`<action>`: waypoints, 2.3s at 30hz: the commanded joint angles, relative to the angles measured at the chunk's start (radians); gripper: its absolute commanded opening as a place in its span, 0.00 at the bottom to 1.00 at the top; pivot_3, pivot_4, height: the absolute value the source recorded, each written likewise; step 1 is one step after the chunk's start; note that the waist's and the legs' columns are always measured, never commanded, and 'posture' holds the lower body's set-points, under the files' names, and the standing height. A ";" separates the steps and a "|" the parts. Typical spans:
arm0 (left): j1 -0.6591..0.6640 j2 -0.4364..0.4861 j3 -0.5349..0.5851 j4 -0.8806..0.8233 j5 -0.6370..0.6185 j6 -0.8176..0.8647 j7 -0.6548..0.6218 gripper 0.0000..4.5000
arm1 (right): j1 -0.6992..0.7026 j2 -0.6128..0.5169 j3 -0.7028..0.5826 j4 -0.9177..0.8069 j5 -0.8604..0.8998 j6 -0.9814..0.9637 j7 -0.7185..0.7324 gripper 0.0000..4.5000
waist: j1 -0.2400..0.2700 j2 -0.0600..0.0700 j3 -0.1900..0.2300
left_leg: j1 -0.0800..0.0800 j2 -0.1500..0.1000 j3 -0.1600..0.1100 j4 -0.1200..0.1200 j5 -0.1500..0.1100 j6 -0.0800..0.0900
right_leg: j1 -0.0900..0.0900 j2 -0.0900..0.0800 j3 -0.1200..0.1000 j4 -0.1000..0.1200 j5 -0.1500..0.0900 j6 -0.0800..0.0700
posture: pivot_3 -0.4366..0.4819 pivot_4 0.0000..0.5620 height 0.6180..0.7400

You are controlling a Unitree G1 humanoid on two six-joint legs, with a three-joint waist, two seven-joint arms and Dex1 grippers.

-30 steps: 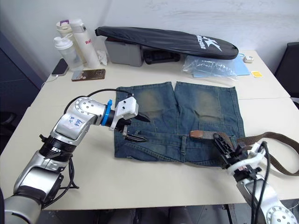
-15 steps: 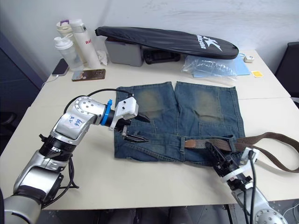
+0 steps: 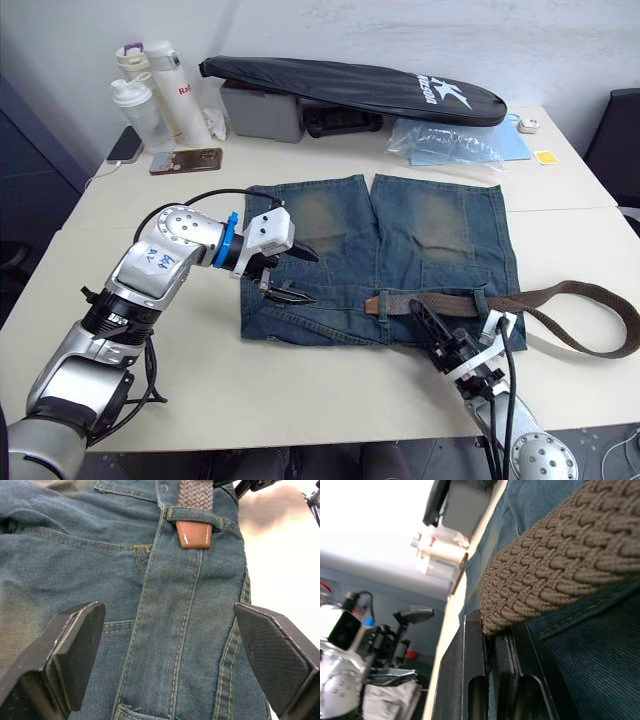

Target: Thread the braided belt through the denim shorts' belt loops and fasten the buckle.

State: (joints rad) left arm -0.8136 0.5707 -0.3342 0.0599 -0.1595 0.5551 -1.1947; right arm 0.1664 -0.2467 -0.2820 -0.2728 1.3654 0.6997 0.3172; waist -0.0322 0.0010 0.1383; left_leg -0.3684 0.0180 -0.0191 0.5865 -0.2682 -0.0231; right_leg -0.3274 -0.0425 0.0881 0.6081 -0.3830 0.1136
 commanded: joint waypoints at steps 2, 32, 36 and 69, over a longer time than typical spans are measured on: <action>-0.011 0.019 0.023 -0.021 -0.005 0.005 -0.001 1.00 | -0.064 0.042 0.074 -0.012 -0.134 -0.014 -0.127 0.01 | -0.005 -0.001 -0.001 | 0.001 0.001 0.000 0.000 0.000 0.000 | 0.000 0.000 0.000 0.000 0.000 0.000 | 0.48 0.27 1.00; 0.146 -0.078 -0.001 -0.043 0.078 -0.334 0.132 1.00 | -0.143 0.187 0.067 0.007 0.133 0.129 -0.550 0.01 | -0.020 -0.003 -0.002 | 0.000 0.002 0.000 -0.001 0.000 -0.001 | -0.001 -0.001 0.000 0.002 0.000 0.000 | 0.48 0.27 1.00; 0.155 -0.098 -0.026 0.027 0.173 -0.488 0.204 1.00 | -0.142 0.181 0.075 0.005 0.180 0.124 -0.594 0.01 | -0.020 -0.003 -0.002 | 0.001 0.001 0.000 -0.001 0.000 -0.001 | -0.001 -0.002 0.000 0.000 0.000 0.000 | 0.48 0.27 1.00; 0.032 -0.062 0.002 0.123 0.153 -0.449 0.047 1.00 | -0.054 -0.690 0.046 -0.420 -0.111 0.273 -0.370 0.21 | 0.008 -0.008 0.005 | -0.003 -0.001 0.000 0.004 0.000 0.001 | 0.000 0.001 0.000 -0.005 0.001 0.001 | 0.48 0.27 1.00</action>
State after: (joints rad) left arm -0.7517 0.4948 -0.3325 0.2055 -0.0297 0.1431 -1.1437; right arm 0.1204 -0.9631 -0.2718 -0.7031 1.2768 0.9649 -0.0325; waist -0.0237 -0.0073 0.1436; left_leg -0.3713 0.0175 -0.0196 0.5907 -0.2686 -0.0223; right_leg -0.3268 -0.0419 0.0881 0.6025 -0.3825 0.1146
